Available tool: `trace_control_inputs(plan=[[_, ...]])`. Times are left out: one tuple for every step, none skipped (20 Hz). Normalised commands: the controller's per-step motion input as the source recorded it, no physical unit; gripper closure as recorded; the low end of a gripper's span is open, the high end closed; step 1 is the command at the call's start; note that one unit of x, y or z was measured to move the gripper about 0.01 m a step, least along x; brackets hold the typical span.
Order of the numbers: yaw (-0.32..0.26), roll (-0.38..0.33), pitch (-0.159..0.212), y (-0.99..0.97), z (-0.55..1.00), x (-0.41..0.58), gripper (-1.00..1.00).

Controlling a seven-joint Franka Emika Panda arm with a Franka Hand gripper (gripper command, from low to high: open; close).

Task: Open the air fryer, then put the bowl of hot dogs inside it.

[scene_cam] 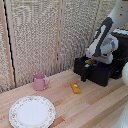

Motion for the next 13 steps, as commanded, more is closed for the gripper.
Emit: trace_control_inputs(plan=[[-0.081, -0.073, 0.056, 0.07, 0.37, 0.000, -1.00], [-0.059, -0.063, 0.092, 0.10, 0.41, 0.000, -1.00], [-0.056, -0.043, 0.112, 0.07, 0.49, 0.000, -1.00], [-0.061, -0.029, 0.111, 0.13, 0.53, 0.000, -1.00], [-0.076, -0.016, 0.107, 0.16, 0.62, 0.000, -1.00], [-0.087, -0.001, 0.105, 0.21, 0.69, 0.017, -1.00], [-0.104, 0.000, 0.100, 0.19, 0.75, 0.023, -1.00], [-0.107, 0.016, 0.090, 0.23, 0.77, 0.054, -1.00], [-0.099, 0.031, 0.103, 0.26, 0.74, 0.083, -1.00], [-0.097, 0.026, 0.121, 0.25, 0.71, 0.117, -1.00], [-0.096, 0.021, 0.140, 0.22, 0.67, 0.117, -1.00], [-0.086, 0.009, 0.167, 0.26, 0.59, 0.146, -1.00], [-0.060, 0.030, 0.207, 0.18, 0.51, 0.137, -1.00]])
